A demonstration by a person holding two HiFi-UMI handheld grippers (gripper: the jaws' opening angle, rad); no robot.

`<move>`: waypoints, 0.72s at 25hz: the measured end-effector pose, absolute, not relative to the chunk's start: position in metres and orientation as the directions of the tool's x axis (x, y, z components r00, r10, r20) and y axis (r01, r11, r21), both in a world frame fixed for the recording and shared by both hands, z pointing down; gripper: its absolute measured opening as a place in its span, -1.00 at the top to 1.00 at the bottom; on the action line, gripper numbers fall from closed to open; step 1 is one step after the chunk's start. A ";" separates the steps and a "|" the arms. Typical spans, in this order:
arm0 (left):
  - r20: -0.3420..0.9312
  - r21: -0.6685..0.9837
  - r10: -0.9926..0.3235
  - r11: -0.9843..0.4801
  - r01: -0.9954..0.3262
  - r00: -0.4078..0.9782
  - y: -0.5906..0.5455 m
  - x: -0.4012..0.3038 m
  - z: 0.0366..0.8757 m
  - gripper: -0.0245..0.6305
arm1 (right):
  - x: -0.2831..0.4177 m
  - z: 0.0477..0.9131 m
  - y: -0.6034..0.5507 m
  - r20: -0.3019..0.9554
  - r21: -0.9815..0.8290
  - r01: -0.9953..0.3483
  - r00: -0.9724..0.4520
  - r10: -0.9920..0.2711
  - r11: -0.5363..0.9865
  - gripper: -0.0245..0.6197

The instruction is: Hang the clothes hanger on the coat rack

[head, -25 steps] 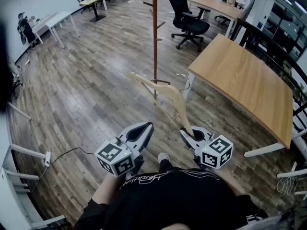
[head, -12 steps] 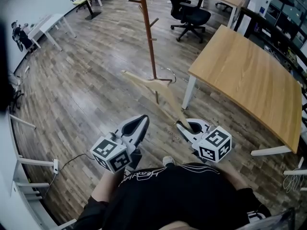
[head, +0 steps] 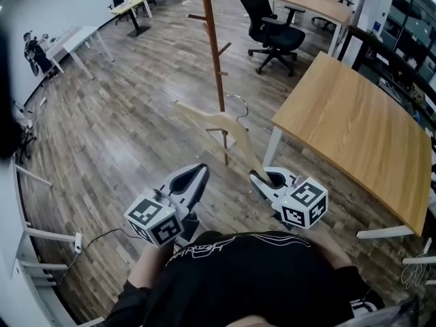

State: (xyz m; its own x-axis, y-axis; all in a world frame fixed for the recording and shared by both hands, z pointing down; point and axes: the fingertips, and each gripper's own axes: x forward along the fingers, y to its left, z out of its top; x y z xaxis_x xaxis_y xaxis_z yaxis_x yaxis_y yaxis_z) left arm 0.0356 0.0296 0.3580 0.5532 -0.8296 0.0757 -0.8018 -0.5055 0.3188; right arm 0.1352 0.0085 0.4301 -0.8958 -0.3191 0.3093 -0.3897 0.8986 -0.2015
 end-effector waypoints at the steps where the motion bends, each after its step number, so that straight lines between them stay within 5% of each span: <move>1: 0.072 0.321 -0.831 -0.504 -0.802 0.552 0.027 0.031 0.358 0.90 | 0.132 0.430 0.005 0.310 -0.197 -0.392 -0.894 -0.322 0.898 0.80; 18: 0.057 0.359 -0.776 -0.571 -0.738 0.629 -0.125 -0.091 0.370 0.90 | 0.020 0.438 -0.135 0.338 -0.209 -0.515 -0.836 -0.432 0.832 0.80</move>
State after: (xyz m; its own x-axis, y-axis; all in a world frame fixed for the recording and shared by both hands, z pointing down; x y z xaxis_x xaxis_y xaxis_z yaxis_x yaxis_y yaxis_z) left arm -0.0907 -0.1247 0.3696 0.6285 -0.7757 0.0571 -0.7378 -0.5714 0.3594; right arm 0.0198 -0.1346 0.4380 -0.8360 -0.4324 0.3379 -0.5146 0.8315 -0.2090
